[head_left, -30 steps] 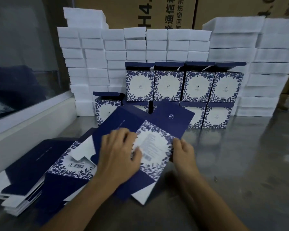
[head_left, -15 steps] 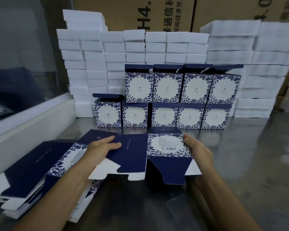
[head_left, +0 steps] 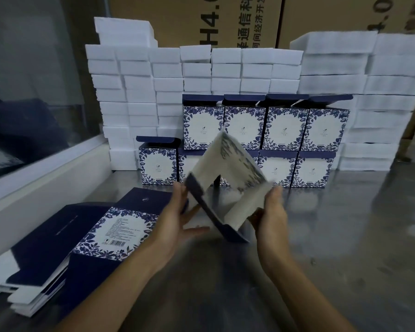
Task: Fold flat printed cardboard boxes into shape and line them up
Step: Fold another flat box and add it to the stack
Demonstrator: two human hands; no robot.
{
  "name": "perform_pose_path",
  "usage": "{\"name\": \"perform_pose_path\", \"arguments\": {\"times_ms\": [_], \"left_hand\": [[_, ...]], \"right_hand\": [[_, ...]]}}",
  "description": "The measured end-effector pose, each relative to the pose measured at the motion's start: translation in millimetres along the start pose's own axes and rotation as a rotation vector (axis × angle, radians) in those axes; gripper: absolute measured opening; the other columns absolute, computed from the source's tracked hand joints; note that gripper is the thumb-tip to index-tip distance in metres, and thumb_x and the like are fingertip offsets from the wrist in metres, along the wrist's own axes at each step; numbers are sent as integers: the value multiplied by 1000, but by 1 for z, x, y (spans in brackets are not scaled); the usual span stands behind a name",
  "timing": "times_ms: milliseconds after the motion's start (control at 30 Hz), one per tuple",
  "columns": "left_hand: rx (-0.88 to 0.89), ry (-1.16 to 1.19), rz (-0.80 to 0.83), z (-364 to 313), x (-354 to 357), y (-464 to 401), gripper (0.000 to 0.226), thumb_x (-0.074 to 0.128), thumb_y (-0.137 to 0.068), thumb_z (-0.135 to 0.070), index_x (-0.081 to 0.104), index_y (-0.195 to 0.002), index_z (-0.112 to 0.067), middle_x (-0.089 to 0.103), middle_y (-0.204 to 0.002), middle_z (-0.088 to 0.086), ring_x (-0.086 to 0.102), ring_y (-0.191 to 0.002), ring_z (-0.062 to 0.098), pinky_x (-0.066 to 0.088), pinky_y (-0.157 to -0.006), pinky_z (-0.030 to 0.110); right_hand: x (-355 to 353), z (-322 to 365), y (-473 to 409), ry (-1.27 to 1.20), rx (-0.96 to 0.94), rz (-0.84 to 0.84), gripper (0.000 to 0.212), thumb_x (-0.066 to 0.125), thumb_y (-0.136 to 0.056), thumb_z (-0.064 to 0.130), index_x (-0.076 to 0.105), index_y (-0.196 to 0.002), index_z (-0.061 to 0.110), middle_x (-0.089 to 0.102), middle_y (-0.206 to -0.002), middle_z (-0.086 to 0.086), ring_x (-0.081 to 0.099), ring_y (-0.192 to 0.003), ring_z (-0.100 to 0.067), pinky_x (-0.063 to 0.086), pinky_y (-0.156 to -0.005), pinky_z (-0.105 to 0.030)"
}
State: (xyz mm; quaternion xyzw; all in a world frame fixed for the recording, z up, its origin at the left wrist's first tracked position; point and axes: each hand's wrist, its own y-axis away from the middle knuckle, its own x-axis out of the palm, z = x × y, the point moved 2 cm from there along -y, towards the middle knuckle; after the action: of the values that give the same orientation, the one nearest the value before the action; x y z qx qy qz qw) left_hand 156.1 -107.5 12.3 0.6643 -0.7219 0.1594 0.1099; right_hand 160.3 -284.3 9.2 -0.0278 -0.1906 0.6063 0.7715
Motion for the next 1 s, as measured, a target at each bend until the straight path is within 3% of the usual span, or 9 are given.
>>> {"name": "perform_pose_path", "arguments": {"times_ms": [100,200,367,467,533,633,767,900,1000], "left_hand": [[-31,-116,42,6,16,0,47,38,-92,-57,72,-112,-31,72,-115,-6,69,-103,9,60,-78,41],[-86,-245,-18,9,23,-4,43,32,-106,-36,57,-132,-12,63,-128,7,60,-111,20,51,-95,44],[-2,-122,138,9,28,9,32,47,-97,-28,73,-115,-21,76,-86,-4,71,-93,10,54,-67,15],[92,-171,160,2,28,10,25,53,-94,-32,74,-109,-33,76,-92,-8,67,-106,14,52,-70,12],[110,-225,220,0,24,16,30,50,-93,-52,70,-113,-43,73,-112,-7,67,-109,12,56,-79,23],[168,-261,158,-1,13,13,65,43,-87,-72,43,-144,-41,55,-142,-9,54,-128,10,48,-102,36],[316,-284,53,-3,4,7,82,72,-65,-66,42,-138,-43,54,-136,-26,50,-125,-6,47,-92,13],[365,-462,48,-1,-5,5,113,80,-52,-73,32,-148,-38,45,-146,-19,45,-132,-1,41,-106,29],[328,-611,89,2,-7,5,125,86,-44,-71,20,-148,-52,32,-153,-22,41,-137,5,45,-106,38]], "right_hand": [[10,-3,11,151,-123,132,57,40,-89,68,54,-136,39,63,-135,-1,57,-128,-20,43,-110,-52],[17,-10,19,332,-192,280,53,42,-87,77,53,-133,53,50,-148,18,41,-139,-1,33,-118,-43],[22,-18,28,472,-192,458,77,43,-72,93,36,-140,59,28,-153,36,17,-142,16,21,-121,-29],[21,-15,30,449,-215,509,96,53,-66,94,22,-148,55,16,-156,38,9,-144,16,19,-121,-25],[22,-9,32,355,-221,552,104,63,-67,85,10,-151,56,13,-156,41,12,-144,15,24,-121,-22],[22,-1,31,207,-222,562,91,77,-77,60,11,-138,73,32,-145,46,35,-137,14,37,-102,-6],[7,-7,18,255,-236,375,89,72,-87,31,12,-149,49,42,-127,55,40,-122,27,41,-92,-1],[-7,-10,4,342,-178,183,70,69,-92,12,36,-145,45,52,-141,19,49,-121,14,49,-93,-16],[-13,-7,-5,267,-166,77,51,71,-88,2,55,-120,39,75,-98,8,70,-94,-5,58,-74,-24]]}}
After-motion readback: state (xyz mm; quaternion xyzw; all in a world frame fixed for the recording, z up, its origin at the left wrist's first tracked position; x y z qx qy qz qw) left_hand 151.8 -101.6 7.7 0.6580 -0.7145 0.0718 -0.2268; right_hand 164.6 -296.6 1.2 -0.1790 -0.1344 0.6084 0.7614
